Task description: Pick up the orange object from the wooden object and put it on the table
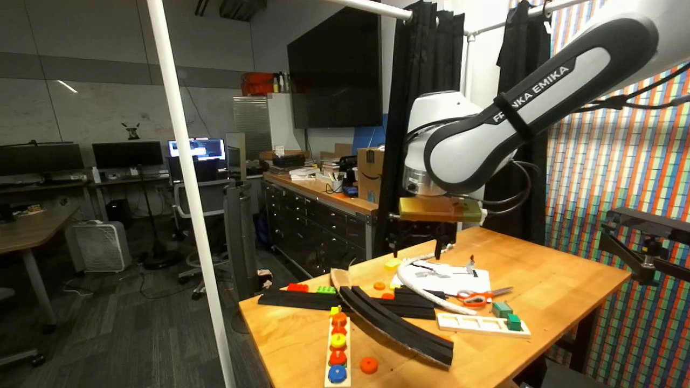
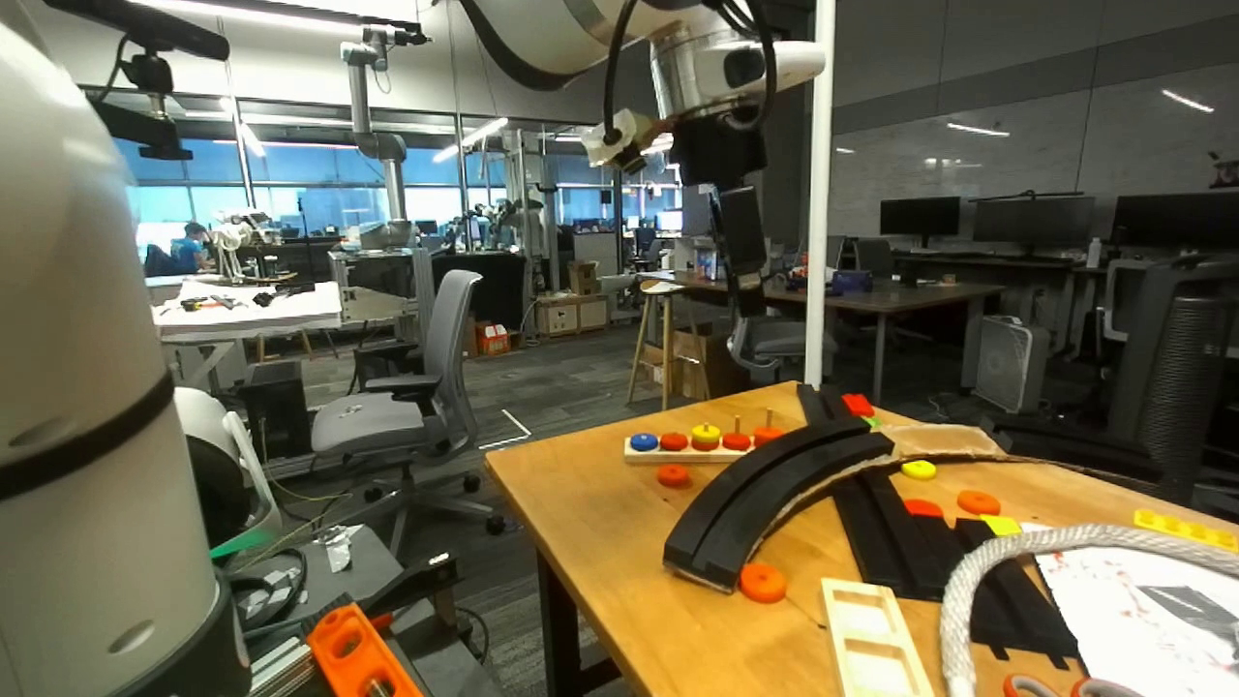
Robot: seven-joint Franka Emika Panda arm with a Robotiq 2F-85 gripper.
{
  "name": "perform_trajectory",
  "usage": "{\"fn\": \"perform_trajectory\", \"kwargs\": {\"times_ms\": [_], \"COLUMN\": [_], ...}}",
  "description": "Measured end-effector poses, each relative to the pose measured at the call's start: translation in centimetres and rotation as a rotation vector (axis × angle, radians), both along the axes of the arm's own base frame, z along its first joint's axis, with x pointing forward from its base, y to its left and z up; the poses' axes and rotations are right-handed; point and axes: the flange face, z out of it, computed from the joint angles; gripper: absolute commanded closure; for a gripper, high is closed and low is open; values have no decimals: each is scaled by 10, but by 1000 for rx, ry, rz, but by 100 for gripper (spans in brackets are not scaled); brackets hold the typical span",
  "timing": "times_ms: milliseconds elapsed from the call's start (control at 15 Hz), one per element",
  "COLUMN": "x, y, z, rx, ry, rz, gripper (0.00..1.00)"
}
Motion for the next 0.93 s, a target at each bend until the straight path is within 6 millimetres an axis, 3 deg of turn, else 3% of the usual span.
{"fn": "perform_trajectory", "kwargs": {"times_ms": [200, 400, 600, 933], "x": [-17, -30, -39, -62], "y": [-34, -52, -52, -29], "z": [18, 32, 50, 87], "rx": [1, 25, 49, 23], "ry": [-13, 34, 121, 280], "rz": [-25, 95, 256, 498], "gripper": [0, 0, 0, 0]}}
